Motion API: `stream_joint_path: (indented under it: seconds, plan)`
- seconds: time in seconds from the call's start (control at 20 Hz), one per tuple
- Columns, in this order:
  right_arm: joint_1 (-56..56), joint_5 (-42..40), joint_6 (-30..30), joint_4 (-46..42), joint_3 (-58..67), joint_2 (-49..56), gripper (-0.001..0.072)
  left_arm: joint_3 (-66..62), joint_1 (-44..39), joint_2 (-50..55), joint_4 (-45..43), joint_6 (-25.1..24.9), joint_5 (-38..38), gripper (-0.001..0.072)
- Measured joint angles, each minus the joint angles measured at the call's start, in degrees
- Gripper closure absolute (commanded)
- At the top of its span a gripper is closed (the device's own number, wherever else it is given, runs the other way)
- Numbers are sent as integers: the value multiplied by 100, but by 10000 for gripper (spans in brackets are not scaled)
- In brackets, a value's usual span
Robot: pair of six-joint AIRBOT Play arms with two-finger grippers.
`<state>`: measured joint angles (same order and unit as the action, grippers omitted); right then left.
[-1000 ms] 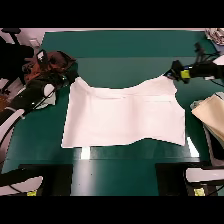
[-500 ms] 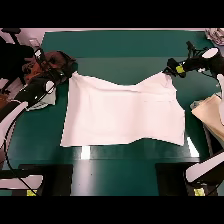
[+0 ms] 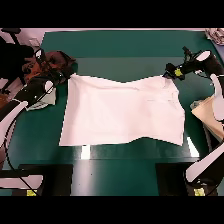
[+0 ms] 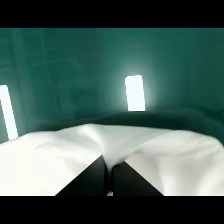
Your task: Fold the shirts.
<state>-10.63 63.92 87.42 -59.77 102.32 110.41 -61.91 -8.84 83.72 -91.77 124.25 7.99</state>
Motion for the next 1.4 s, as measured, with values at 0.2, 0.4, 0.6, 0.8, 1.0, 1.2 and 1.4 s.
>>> stream_joint_path:
  seconds: [0.2, 0.4, 0.6, 0.8, 1.0, 1.2, 1.4]
  plan:
    - [-2, -442, 2, -87, 13, 28, 685, 0, 2, 13, -2, -111, 264, 682]
    - [-59, -358, 11, -118, 15, -11, 685, 0, 0, -22, 4, -267, 973, 682]
    - [-131, 413, 13, -170, 15, -195, 686, 0, -2, -227, -17, -509, 1281, 682]
    - [-232, 892, 50, -479, 15, -352, 685, 70, -2, -348, -55, -605, 1644, 682]
    - [-260, 953, 87, -632, 13, -391, 658, 361, -2, -378, -28, -625, 1849, 680]
    - [-133, 960, 98, -732, 13, -402, 367, 481, -2, -382, 7, -625, 1764, 463]
    - [-31, 1082, 98, -767, 13, -468, 367, 511, -2, -411, 219, -809, 1891, 453]
